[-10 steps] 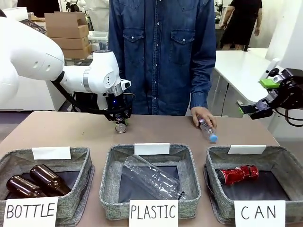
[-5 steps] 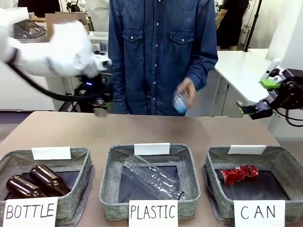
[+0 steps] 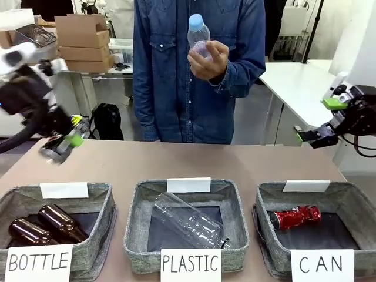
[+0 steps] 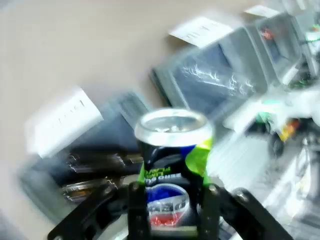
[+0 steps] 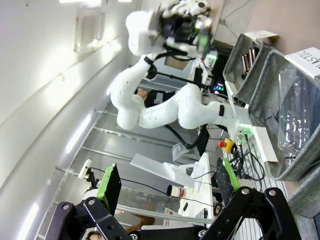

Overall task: Sort the can waste into the basket.
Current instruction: Pick up the can waste from the table and place it in the right Fabric basket.

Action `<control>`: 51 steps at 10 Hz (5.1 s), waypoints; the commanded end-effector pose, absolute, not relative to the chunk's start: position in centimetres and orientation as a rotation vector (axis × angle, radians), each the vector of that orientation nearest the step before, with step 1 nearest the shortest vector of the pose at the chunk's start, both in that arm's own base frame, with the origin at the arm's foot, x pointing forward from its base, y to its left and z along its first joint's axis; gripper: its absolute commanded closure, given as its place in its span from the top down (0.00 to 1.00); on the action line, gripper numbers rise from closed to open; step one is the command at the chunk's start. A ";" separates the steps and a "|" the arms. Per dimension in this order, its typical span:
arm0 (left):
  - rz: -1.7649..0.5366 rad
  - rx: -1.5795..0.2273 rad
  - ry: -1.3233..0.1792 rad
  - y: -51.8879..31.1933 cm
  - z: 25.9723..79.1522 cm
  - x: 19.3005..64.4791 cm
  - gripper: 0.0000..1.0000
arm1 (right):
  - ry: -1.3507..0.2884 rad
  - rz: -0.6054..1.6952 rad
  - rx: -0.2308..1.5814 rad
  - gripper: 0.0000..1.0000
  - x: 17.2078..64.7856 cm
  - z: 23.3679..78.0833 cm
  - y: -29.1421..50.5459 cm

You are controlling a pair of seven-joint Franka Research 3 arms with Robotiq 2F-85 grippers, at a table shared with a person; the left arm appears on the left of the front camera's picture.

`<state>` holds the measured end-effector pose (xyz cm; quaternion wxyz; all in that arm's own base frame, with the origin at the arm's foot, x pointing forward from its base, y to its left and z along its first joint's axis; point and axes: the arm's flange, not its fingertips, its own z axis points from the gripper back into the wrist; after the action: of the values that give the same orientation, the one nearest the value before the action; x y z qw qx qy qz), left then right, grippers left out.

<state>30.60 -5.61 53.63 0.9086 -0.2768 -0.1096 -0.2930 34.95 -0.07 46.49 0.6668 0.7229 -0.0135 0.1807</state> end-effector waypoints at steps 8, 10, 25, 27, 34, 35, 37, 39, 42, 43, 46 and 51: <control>-1.161 -0.588 0.081 -3.7 55.2 20.8 0.40 | -0.053 0.430 1.619 1.00 35.0 46.5 -0.1; -1.368 -0.568 0.042 -9.8 54.9 22.8 0.40 | -0.053 0.430 1.619 1.00 35.0 46.5 -0.1; -1.259 -0.696 0.096 -32.3 55.9 31.0 0.40 | -0.089 0.298 1.388 1.00 27.9 50.7 -8.2; -1.231 -0.800 -0.073 -42.2 56.0 33.2 0.40 | -0.201 0.228 1.191 1.00 21.3 50.4 -15.0; -1.311 -0.874 -0.062 -59.8 47.2 30.3 0.40 | -0.209 0.220 1.197 1.00 20.1 50.9 -15.9; -1.311 -0.874 -0.062 -59.8 47.2 30.3 0.40 | -0.209 0.220 1.197 1.00 20.1 50.9 -15.9; -1.311 -0.874 -0.062 -59.8 47.2 30.3 0.40 | -0.209 0.220 1.197 1.00 20.1 50.9 -15.9; -1.343 -0.792 -0.209 -60.9 46.1 30.2 0.40 | -0.209 0.220 1.197 1.00 20.1 50.9 -15.9; -1.391 -0.785 -0.284 -60.2 45.8 28.8 0.40 | -0.209 0.220 1.197 1.00 20.1 50.9 -15.9; -1.390 -0.782 -0.294 -59.9 45.8 28.6 0.40 | -0.209 0.220 1.197 1.00 20.1 50.9 -15.9; -1.389 -0.748 -0.325 -59.5 45.8 28.4 1.00 | -0.209 0.220 1.197 1.00 20.1 50.9 -15.9; -1.328 -0.750 -0.358 -59.0 45.9 29.6 1.00 | -0.209 0.220 1.197 1.00 20.1 50.9 -15.9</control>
<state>29.96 -59.78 45.94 0.7037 -0.3382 -0.1577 -0.6046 19.90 -15.71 50.50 0.8148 0.5614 -0.0943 0.1098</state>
